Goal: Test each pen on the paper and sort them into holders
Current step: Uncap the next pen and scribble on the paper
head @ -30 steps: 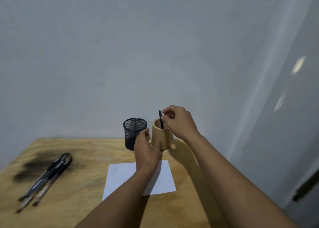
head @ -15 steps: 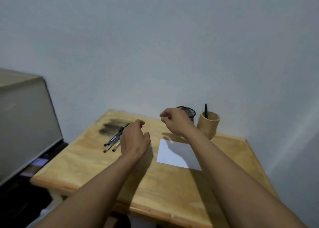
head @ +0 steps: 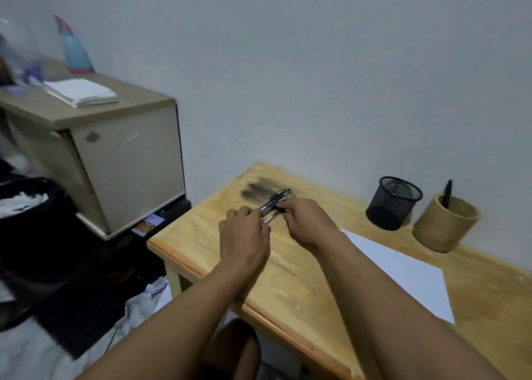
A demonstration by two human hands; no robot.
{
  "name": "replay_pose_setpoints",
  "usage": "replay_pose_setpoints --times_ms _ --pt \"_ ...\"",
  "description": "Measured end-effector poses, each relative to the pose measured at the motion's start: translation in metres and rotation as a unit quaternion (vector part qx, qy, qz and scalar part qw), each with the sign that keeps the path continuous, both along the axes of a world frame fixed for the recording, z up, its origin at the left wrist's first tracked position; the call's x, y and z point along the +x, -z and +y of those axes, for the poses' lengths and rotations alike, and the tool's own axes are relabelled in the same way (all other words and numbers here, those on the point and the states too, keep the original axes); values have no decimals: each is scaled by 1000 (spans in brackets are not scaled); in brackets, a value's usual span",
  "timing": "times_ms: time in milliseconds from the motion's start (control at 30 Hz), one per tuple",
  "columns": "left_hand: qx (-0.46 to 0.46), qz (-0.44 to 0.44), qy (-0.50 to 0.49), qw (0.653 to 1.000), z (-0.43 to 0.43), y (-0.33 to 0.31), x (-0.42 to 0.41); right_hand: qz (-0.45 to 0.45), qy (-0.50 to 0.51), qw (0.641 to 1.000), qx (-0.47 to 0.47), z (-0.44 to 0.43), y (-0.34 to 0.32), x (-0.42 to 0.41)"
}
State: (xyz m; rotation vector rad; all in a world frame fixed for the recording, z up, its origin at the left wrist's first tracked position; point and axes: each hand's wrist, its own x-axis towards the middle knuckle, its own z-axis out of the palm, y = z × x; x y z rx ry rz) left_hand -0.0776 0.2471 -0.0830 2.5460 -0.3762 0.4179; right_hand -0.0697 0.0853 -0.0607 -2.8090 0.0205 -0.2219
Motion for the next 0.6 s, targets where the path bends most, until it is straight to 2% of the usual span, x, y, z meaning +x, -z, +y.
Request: replay_pose_setpoints --times_ms 100,367,600 --pt "26 -23 -11 999 -2 0 -3 -33 -9 999 -11 -6 4 3" --pt "67 -64 10 996 -3 -9 -5 -45 -33 998 -10 -18 -1 -13" --pt "4 -169 64 983 -19 -48 8 -82 9 996 -27 -32 -25 -41"
